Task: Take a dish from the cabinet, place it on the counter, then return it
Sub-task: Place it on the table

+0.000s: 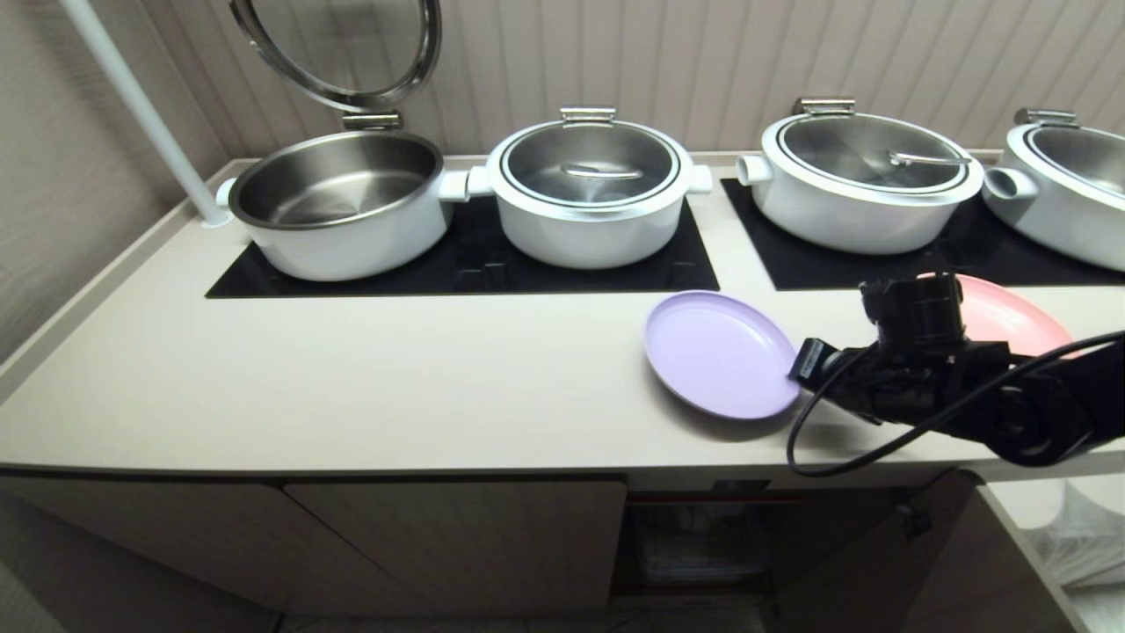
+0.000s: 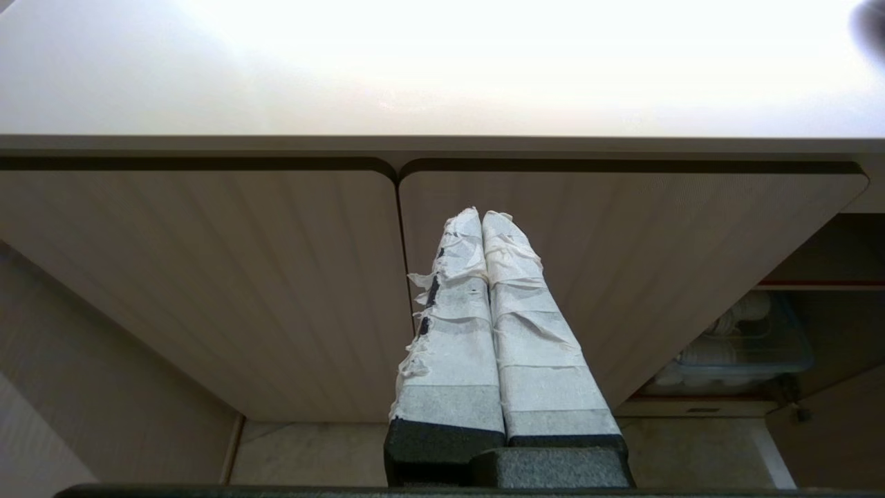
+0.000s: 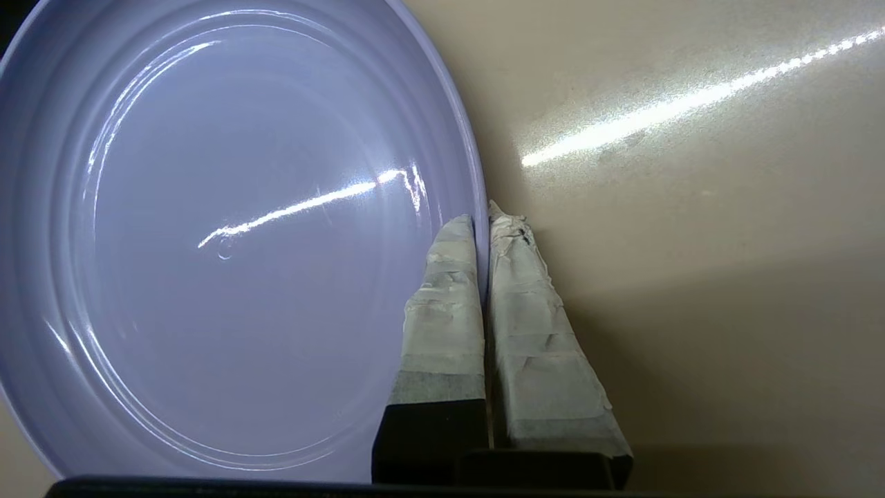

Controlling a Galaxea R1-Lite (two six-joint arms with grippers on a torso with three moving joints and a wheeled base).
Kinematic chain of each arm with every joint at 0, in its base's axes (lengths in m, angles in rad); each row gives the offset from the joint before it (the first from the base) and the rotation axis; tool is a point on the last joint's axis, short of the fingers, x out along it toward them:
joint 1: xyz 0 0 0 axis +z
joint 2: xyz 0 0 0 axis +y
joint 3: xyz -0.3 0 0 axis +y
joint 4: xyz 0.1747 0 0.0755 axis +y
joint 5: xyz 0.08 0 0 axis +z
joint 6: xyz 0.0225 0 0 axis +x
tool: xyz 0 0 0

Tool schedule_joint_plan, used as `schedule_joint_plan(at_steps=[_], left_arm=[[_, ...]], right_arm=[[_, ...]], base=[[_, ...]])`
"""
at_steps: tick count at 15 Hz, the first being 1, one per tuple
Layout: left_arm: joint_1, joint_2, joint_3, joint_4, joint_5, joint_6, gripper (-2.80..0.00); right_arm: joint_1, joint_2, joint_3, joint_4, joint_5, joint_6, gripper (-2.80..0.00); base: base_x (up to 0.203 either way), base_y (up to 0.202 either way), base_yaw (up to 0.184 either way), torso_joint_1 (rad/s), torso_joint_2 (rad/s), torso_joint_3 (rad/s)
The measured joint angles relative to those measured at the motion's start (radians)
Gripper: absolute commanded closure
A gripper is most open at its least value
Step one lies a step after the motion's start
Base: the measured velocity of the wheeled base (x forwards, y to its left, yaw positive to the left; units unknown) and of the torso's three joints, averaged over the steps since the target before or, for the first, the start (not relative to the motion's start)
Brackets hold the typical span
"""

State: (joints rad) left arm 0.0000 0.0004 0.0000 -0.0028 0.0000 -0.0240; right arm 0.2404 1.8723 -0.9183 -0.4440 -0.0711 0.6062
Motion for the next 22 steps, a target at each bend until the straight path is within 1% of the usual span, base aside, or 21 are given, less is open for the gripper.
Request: schedule_joint_plan(at_steps=[9,17,18,22], left_arm=[[0.0,0.0,0.0,0.0,0.0,0.0,0.0],[0.0,0.0,0.0,0.0,0.0,0.0,0.0],[0.0,0.0,0.0,0.0,0.0,0.0,0.0],[0.0,0.0,0.0,0.0,0.0,0.0,0.0]], right_arm=[[0.0,0.004,-0.038,0.001,-0.006,-0.002,0.0],[0.001,0.014,-0.04,0.004,-0.004,-0.004,0.0],[0.001,0.015,-0.04,0.004,-0.003,-0.004,-2.8],[0.002,0.016,-0.039,-0.007,-0.004,-0.003,-2.8]], base=[[0.0,0.0,0.0,0.0,0.0,0.0],[0.0,0.0,0.0,0.0,0.0,0.0],[0.0,0.0,0.0,0.0,0.0,0.0],[0.0,0.0,0.0,0.0,0.0,0.0]])
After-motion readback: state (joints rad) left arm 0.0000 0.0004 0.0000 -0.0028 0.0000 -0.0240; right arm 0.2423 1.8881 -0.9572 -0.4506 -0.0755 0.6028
